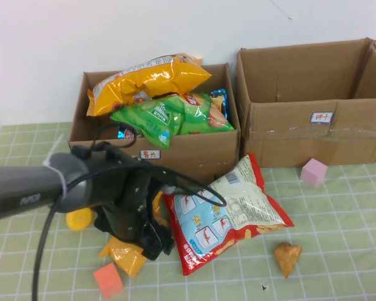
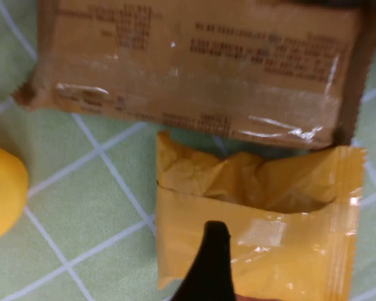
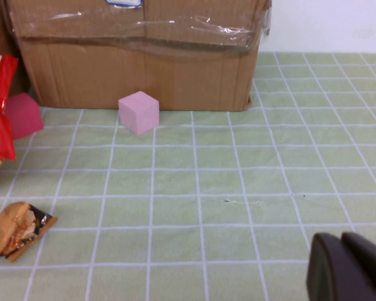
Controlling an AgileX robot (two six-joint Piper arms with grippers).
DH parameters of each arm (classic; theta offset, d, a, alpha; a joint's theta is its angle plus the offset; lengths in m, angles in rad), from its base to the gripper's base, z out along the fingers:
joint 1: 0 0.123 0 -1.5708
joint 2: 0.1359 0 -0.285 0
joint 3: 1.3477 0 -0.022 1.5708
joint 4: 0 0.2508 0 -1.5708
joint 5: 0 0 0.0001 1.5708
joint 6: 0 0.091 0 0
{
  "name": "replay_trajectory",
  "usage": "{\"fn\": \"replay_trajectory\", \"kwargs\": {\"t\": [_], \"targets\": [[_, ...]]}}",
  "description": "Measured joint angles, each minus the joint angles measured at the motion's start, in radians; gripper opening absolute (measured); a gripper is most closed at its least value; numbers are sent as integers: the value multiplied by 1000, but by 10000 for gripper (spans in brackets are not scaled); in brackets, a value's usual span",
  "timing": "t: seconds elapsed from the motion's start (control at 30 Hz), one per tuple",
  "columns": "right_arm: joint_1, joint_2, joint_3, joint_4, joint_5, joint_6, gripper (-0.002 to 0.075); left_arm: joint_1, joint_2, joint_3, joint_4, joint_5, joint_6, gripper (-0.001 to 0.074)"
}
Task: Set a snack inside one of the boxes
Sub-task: Pick up the biscuit, then place the biscuit in the biscuit box
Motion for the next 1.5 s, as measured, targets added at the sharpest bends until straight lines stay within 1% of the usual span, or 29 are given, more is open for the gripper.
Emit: {"fn": "replay_trajectory", "kwargs": {"t": [0.17,0.5,0.57,0.67,0.73,0.77,0.8,0.83,1.03,1.17,1.23,1.33,1.43,1.5], "targets": [[0,0,0,0,0,0,-2,5,48,-6,7,17,3,606],[0,0,0,0,0,0,-2,59,88,-8,9,16,22,605],[0,0,0,0,0,0,-2,62,99,-8,9,16,29,592],[0,0,0,0,0,0,-2,68,112,-13,17,15,29,521],[0,0,0,0,0,0,-2,70,114,-16,24,15,29,429],[0,0,0,0,0,0,-2,70,114,-17,28,15,29,365],[0,0,0,0,0,0,-2,70,114,-17,32,15,29,284],[0,0,0,0,0,0,-2,70,112,-17,33,15,29,247],[0,0,0,0,0,0,-2,59,31,-13,15,55,47,235],[0,0,0,0,0,0,-2,-6,-127,-9,11,82,83,230],[0,0,0,0,0,0,-2,-60,-226,-9,11,54,95,230],[0,0,0,0,0,0,-2,-130,-341,-9,13,-77,104,230],[0,0,0,0,0,0,-2,-154,-391,-11,13,-278,102,230],[0,0,0,0,0,0,-2,-156,-382,-38,13,-365,92,229]]}}
